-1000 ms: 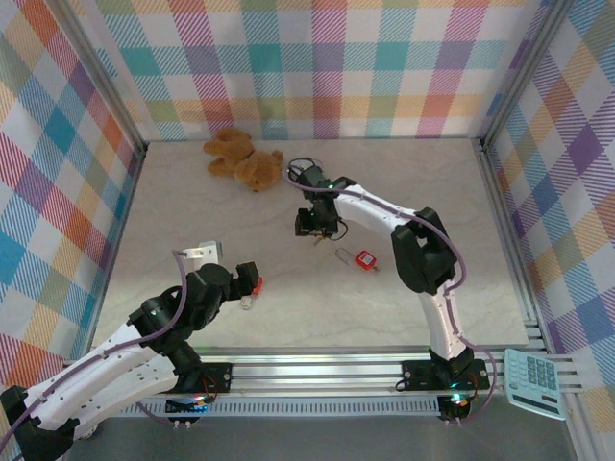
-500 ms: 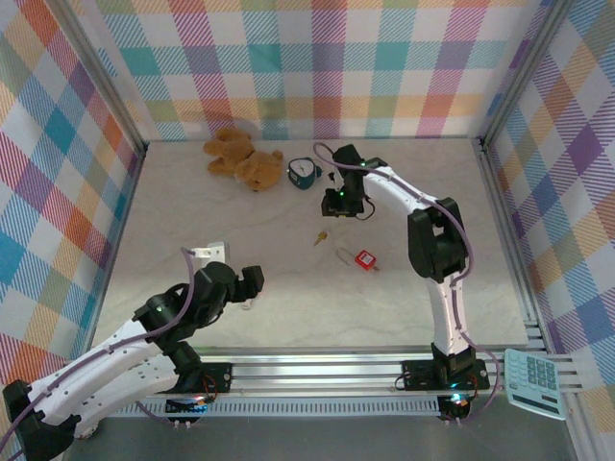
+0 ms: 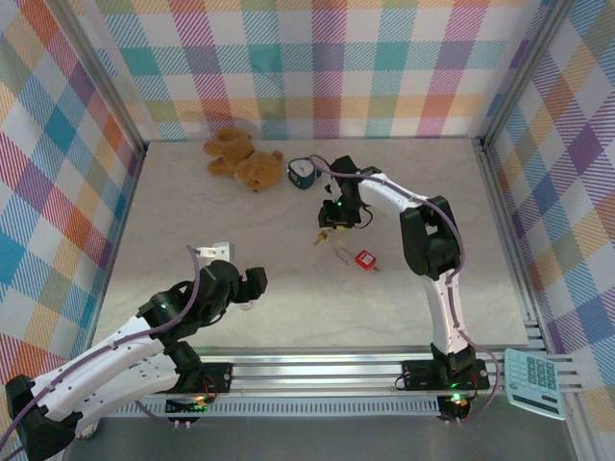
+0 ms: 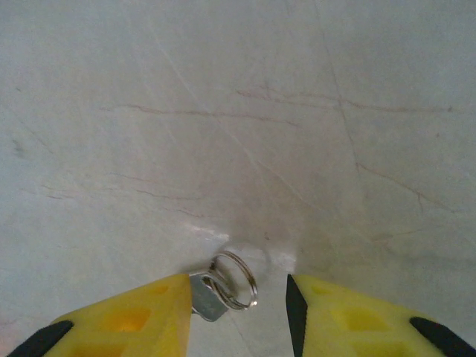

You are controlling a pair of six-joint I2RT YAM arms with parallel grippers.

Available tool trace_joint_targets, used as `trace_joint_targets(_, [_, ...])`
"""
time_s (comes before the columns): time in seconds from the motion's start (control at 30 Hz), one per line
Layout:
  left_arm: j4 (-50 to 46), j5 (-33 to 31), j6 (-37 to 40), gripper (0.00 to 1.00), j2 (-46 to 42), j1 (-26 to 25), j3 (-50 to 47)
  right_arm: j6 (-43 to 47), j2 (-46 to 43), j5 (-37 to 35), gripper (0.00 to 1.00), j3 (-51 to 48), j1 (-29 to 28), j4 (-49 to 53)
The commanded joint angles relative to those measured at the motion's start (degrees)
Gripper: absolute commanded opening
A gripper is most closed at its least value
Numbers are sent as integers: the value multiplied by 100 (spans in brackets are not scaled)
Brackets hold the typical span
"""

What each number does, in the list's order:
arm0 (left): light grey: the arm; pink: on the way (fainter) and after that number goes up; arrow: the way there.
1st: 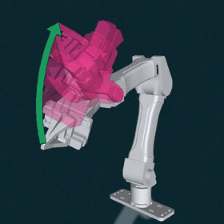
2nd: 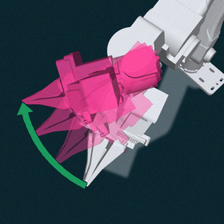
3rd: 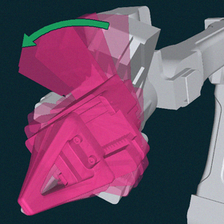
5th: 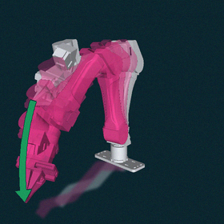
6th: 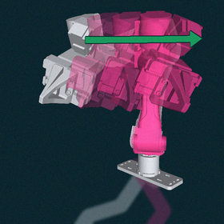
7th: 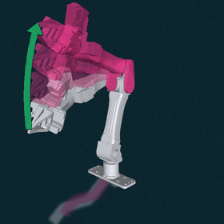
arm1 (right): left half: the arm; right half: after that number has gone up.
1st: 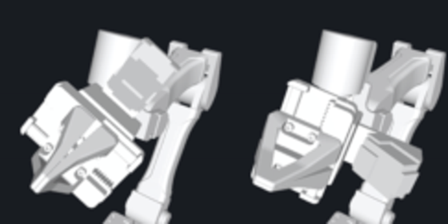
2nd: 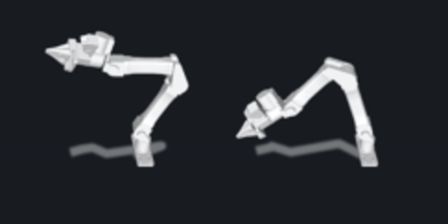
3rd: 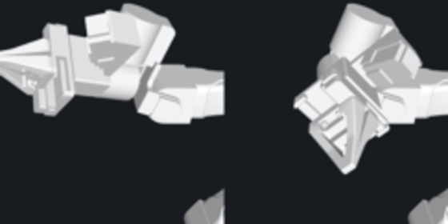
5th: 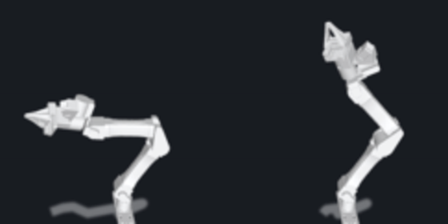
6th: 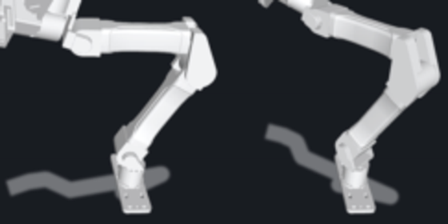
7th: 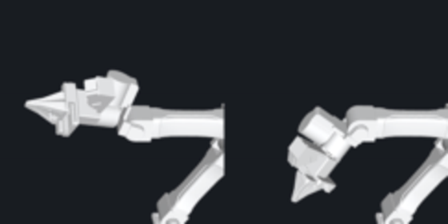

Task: Unlock with the key

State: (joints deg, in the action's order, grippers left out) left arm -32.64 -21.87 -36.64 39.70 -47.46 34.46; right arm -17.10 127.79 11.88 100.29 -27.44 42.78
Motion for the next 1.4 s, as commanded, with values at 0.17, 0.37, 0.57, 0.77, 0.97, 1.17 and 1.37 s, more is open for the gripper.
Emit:
trace_joint_targets(0.17, [239,164,-62,91,177,61,190,-150,40,566,35,-291,-32,-300])
trace_joint_targets(0.37, [501,208,-71,91,165,56,-52,-203,97,824,27,-310,-42,-458])
trace_joint_targets(0.57, [522,231,82,92,292,62,77,-241,57,563,13,-344,-42,-408])
trace_joint_targets(0.77, [497,253,51,92,292,61,10,-341,-448,330,4,-807,-76,-754])
trace_joint_targets(0.97, [1012,562,523,96,248,62,-88,-360,-1219,-80,2,-1158,-309,-815])
trace_joint_targets(1.17, [2651,1494,1534,92,502,22,-466,-346,-2072,-518,2,-1232,-675,-540])
trace_joint_targets(1.37, [4335,1787,2558,88,420,-34,-1001,-399,-2892,-870,1,-1145,-954,-159])
